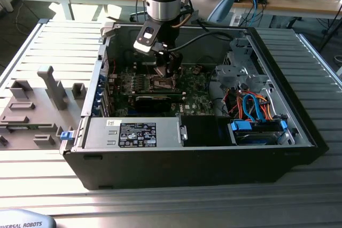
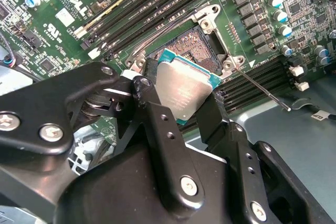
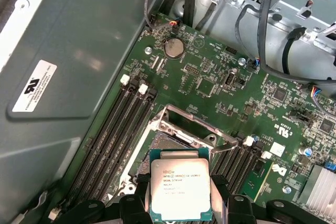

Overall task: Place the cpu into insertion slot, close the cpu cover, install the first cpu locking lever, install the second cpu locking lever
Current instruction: 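Place the cpu into insertion slot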

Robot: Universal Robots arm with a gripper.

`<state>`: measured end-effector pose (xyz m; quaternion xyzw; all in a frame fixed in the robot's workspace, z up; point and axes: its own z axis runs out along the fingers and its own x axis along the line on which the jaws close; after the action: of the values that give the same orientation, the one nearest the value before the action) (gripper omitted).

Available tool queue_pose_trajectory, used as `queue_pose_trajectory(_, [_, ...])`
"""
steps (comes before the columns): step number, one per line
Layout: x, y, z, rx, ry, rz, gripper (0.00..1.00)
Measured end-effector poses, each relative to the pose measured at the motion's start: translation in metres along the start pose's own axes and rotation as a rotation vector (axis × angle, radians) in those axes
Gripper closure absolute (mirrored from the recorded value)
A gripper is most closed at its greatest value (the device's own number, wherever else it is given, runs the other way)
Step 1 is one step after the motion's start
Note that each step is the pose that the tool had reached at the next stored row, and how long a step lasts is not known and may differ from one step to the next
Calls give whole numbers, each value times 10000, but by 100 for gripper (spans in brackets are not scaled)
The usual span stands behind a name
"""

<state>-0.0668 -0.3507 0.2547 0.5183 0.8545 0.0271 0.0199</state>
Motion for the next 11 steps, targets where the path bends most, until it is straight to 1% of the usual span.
queue_pose_trajectory(11, [0, 0, 5, 0, -5, 65, 46])
